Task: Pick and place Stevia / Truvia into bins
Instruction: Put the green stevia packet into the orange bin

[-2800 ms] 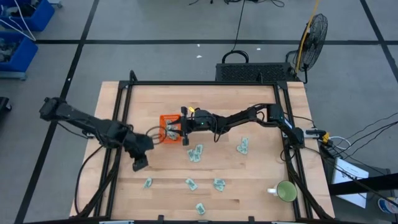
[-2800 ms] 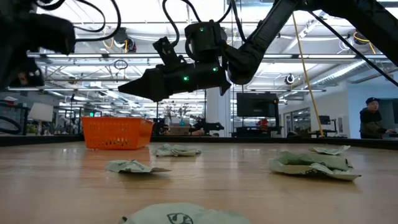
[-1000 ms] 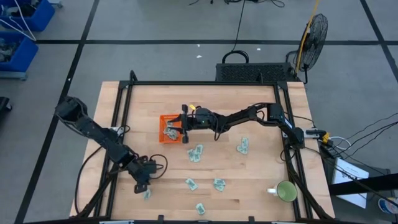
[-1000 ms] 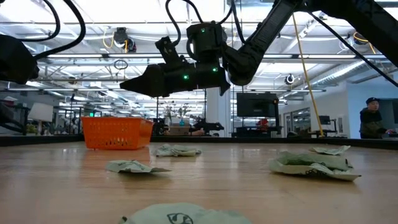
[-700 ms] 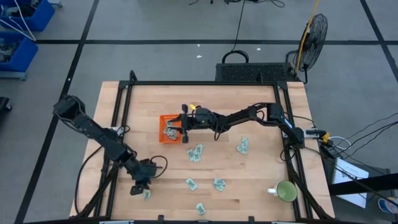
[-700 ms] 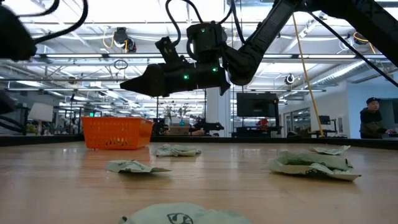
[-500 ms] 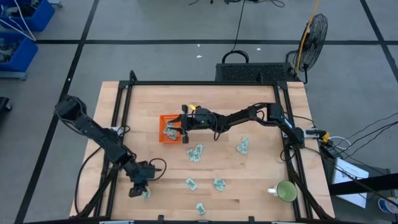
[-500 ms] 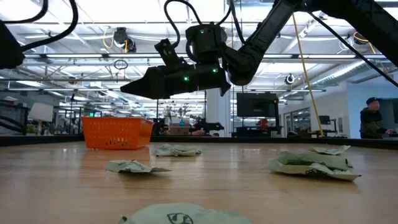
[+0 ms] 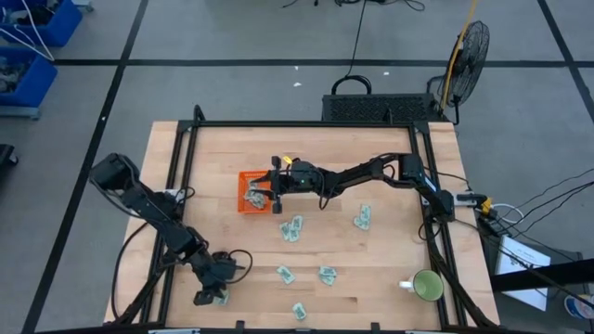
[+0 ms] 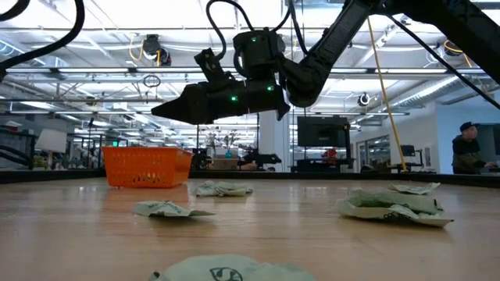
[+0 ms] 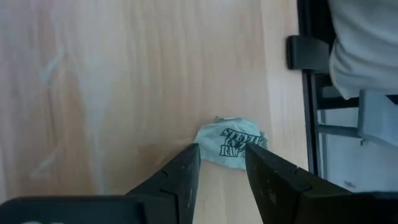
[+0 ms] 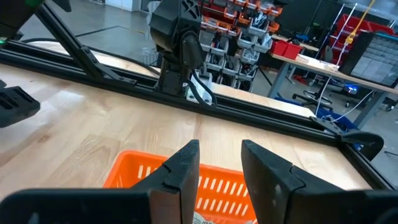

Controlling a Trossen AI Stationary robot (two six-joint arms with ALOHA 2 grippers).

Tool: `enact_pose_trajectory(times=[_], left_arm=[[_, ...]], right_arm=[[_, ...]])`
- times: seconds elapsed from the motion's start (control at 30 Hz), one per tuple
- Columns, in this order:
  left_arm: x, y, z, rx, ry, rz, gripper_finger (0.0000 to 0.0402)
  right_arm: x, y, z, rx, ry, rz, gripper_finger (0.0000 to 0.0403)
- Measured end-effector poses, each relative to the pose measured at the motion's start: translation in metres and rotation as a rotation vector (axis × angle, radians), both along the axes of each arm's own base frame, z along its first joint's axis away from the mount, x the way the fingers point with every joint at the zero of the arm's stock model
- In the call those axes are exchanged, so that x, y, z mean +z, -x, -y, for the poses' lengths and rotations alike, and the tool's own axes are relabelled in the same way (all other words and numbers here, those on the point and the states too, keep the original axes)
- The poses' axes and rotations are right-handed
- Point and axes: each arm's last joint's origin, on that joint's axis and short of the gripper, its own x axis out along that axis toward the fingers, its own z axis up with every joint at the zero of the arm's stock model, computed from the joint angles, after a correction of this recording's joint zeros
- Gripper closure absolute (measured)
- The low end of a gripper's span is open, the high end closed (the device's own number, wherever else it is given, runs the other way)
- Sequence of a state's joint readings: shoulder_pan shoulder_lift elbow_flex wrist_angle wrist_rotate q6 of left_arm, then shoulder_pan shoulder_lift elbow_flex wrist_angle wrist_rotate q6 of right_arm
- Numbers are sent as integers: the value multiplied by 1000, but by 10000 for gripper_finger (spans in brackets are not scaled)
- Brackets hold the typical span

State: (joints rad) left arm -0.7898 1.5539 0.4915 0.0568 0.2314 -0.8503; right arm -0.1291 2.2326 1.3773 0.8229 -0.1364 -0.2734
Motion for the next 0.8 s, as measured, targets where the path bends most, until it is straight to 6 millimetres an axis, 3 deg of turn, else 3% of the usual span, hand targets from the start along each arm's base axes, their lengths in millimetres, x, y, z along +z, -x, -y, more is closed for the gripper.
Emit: enact_pose_trajectory(times=[0.2, 0.43, 0.8], left_arm=[[-1, 0, -1, -67, -55, 80, 270], [-2, -9, -10, -29, -219, 235, 321], [0, -17, -45, 83, -598, 321, 378]], right_arm=[[0, 0, 0, 0, 1, 2, 289], [0, 0, 0, 0, 1, 3, 289], [0, 0, 0, -1, -7, 2, 289]])
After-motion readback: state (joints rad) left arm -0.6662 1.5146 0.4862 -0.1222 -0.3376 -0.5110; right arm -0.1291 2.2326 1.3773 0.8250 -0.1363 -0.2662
